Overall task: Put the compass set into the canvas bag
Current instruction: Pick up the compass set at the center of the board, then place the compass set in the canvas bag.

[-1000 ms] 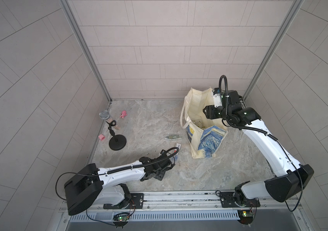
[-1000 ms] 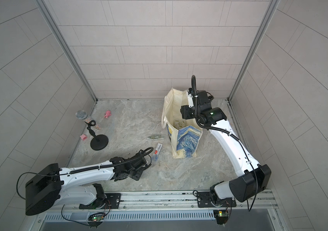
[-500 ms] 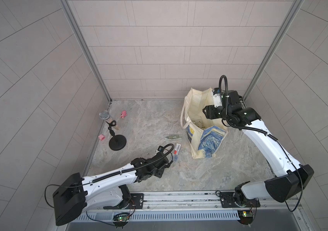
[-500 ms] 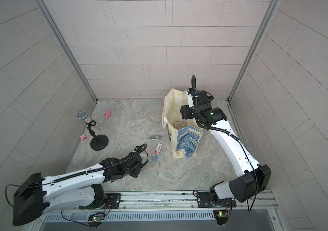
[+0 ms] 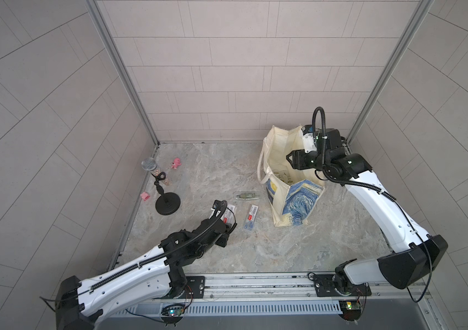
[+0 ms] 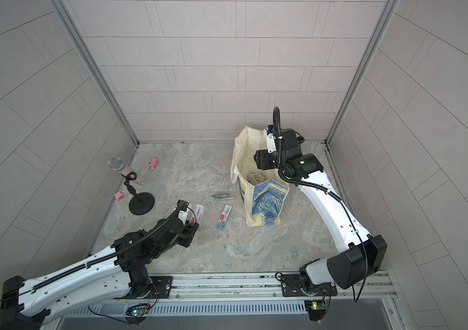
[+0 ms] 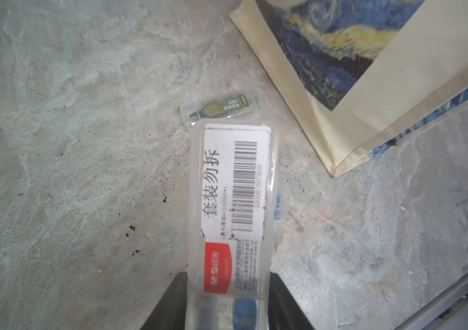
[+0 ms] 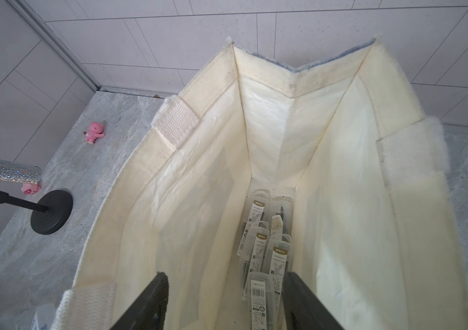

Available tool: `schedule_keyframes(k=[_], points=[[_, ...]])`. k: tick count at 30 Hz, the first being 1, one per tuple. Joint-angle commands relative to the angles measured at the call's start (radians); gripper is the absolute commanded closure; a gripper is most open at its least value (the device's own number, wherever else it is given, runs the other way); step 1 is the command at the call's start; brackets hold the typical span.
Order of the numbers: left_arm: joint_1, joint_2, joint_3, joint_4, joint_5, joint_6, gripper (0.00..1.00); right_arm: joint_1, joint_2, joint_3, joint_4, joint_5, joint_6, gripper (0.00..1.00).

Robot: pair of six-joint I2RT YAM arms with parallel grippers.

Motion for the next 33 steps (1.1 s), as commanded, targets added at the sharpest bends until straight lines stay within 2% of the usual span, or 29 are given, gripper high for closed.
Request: schedule_keyframes(k=[1,8,18,24,33], points=[[0.001,-0.006,0.035,0.040,-0.044,0.032,0.81,0.005,-0.013,-0.021,0.031,-0.050,0.019,0.35],[0.008,0.026,0.076,0.104,-0.054,0.077,0.82,0.005,-0.020,-0.030,0.045,-0.070,0.027,0.35],[0.068,0.130,0.178,0.207,0.030,0.156,0.86,0.014,-0.055,-0.052,0.126,-0.174,0.084,0.35],[0.068,0.153,0.218,0.238,0.086,0.216,0.87,0.068,-0.056,-0.046,0.145,-0.218,0.089,0.35],[0.072,0.196,0.322,0.248,0.063,0.320,0.87,0.176,-0.027,0.001,0.155,-0.271,0.088,0.34]])
